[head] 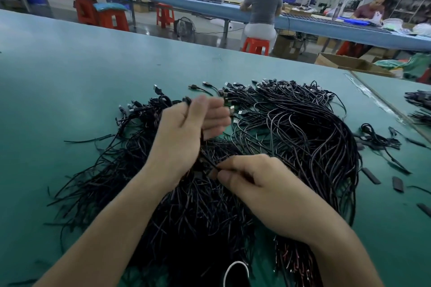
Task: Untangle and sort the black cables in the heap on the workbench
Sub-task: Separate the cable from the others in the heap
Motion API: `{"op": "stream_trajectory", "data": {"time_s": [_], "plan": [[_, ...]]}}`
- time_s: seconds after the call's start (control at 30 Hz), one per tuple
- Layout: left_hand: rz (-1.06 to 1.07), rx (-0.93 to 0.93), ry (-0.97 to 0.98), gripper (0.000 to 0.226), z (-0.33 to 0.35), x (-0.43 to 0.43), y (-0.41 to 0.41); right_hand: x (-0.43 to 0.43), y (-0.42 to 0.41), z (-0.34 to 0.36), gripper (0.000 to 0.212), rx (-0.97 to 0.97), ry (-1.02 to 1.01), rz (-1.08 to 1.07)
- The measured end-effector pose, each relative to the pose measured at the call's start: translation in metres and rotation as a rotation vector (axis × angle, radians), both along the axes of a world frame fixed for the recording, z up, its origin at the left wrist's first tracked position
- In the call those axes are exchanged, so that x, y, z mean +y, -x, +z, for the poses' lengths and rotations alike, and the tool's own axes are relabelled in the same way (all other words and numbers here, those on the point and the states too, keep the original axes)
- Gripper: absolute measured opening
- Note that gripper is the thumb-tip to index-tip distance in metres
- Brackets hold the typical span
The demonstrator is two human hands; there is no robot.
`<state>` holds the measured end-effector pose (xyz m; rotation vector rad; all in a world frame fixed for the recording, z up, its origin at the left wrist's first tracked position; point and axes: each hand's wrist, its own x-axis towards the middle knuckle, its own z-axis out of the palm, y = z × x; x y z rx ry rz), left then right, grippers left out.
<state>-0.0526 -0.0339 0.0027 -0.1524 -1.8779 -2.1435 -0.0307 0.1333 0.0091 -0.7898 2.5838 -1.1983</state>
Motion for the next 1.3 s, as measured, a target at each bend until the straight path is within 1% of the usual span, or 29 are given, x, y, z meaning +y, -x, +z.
{"op": "stream_trajectory", "data": {"time_s": [0.03, 0.07, 0.13, 0.2, 0.3, 0.37, 0.4, 0.47, 0.57, 0.63, 0.73, 0.93, 1.0, 1.07, 1.2, 1.23, 1.3], "plan": [[0.035, -0.022, 0.169, 0.039, -0.002, 0.000, 0.000, 0.004, 0.002, 0.002, 0.015, 0.039, 0.012, -0.031], [0.011, -0.057, 0.298, 0.040, -0.004, 0.002, -0.001, 0.008, 0.003, 0.004, 0.016, 0.091, 0.023, -0.066], [-0.126, -0.146, 0.449, 0.044, -0.003, 0.009, -0.006, 0.014, 0.004, 0.009, 0.018, 0.162, 0.053, -0.107], [-0.277, -0.232, 0.483, 0.054, -0.001, 0.015, -0.011, 0.018, 0.004, 0.011, 0.019, 0.193, 0.117, -0.117], [-0.456, -0.316, 0.515, 0.076, 0.004, 0.016, -0.018, 0.020, 0.005, 0.014, 0.015, 0.222, 0.279, -0.130], [-0.554, -0.377, 0.477, 0.080, 0.008, 0.011, -0.021, 0.021, 0.007, 0.015, 0.021, 0.225, 0.386, -0.174], [-0.617, -0.387, 0.415, 0.078, 0.010, 0.009, -0.022, 0.022, 0.008, 0.014, 0.024, 0.193, 0.451, -0.183], [-0.745, -0.362, 0.228, 0.064, 0.012, 0.006, -0.024, 0.021, 0.008, 0.013, 0.021, 0.057, 0.571, -0.135], [-0.845, -0.349, 0.017, 0.054, 0.011, 0.003, -0.024, 0.021, 0.009, 0.012, 0.011, -0.128, 0.628, -0.008], [-0.839, -0.370, -0.040, 0.054, 0.010, 0.003, -0.023, 0.022, 0.010, 0.011, 0.010, -0.156, 0.609, 0.009], [-0.799, -0.357, -0.022, 0.056, 0.009, 0.007, -0.023, 0.023, 0.011, 0.009, 0.013, -0.118, 0.566, -0.004], [-0.798, -0.373, -0.101, 0.057, 0.011, 0.007, -0.023, 0.020, 0.012, 0.007, 0.014, -0.158, 0.610, 0.022], [-0.726, -0.397, -0.078, 0.062, 0.011, 0.010, -0.022, 0.020, 0.014, 0.006, 0.012, -0.158, 0.634, 0.004], [-0.599, -0.411, -0.038, 0.061, 0.010, 0.013, -0.020, 0.018, 0.014, 0.004, 0.011, -0.112, 0.626, -0.034], [-0.309, -0.330, 0.063, 0.065, 0.002, 0.025, -0.014, 0.009, 0.014, 0.000, 0.015, 0.014, 0.613, -0.111], [-0.261, -0.314, 0.053, 0.065, 0.001, 0.026, -0.013, 0.007, 0.014, -0.001, 0.016, 0.071, 0.588, -0.135], [-0.254, -0.360, -0.068, 0.060, 0.001, 0.026, -0.013, 0.003, 0.012, -0.001, 0.016, 0.158, 0.578, -0.152]]}}
